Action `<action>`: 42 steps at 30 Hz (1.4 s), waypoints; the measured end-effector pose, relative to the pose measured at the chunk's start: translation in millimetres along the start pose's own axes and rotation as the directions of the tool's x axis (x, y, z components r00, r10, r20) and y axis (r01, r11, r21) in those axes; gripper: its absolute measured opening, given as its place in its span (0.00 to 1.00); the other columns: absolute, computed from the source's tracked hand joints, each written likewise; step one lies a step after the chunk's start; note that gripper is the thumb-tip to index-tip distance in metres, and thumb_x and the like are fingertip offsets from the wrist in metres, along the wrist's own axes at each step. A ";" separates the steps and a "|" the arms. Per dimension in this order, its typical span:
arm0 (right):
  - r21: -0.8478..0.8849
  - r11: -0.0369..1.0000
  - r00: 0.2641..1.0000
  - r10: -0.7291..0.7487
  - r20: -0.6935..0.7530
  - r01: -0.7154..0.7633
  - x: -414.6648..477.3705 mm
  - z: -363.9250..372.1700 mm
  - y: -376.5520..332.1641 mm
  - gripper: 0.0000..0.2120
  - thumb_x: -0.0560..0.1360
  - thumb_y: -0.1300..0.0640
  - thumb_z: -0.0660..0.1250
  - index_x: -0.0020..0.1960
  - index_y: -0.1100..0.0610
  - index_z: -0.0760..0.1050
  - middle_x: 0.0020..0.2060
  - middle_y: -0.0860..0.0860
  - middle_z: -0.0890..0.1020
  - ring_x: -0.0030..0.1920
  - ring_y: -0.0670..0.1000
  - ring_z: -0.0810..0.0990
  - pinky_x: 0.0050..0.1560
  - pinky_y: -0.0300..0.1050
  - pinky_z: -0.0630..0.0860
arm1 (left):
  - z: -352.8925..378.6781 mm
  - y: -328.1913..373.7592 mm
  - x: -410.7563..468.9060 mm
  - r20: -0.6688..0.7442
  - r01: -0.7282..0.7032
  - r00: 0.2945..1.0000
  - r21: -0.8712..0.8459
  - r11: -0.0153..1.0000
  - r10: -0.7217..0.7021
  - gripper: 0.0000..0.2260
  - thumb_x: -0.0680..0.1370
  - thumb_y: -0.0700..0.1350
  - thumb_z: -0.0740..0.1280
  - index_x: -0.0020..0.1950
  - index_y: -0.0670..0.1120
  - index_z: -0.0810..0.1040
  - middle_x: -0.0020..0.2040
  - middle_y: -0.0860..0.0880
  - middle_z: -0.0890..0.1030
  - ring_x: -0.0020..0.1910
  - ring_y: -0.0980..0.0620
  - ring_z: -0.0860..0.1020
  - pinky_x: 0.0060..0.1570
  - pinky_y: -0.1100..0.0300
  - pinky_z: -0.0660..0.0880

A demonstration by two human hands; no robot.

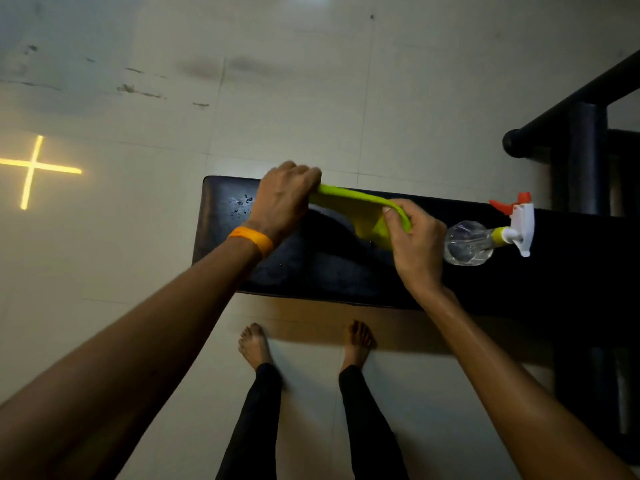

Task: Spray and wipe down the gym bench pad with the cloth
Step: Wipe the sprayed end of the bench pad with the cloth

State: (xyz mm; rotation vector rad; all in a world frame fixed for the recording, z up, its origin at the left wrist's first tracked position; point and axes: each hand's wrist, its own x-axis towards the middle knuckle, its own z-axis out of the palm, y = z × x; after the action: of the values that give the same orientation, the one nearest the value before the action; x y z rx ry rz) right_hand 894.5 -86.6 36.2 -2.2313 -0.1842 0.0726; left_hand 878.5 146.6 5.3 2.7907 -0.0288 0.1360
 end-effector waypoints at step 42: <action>-0.679 0.684 0.942 -0.034 0.334 0.266 43.9 223.8 59.8 0.27 0.84 0.41 0.47 0.82 0.44 0.53 0.82 0.51 0.56 0.82 0.57 0.51 0.80 0.63 0.49 | 129.3 -136.2 -136.0 0.043 0.270 0.959 0.148 0.952 -0.279 0.31 0.85 0.55 0.48 0.85 0.43 0.51 0.86 0.45 0.52 0.85 0.44 0.50 0.82 0.38 0.50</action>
State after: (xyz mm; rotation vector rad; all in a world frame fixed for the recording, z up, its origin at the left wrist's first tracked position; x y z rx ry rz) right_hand 918.1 57.7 -148.7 -2.9790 -0.6679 0.2919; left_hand 759.9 231.0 -175.2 2.9026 0.3661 -0.0212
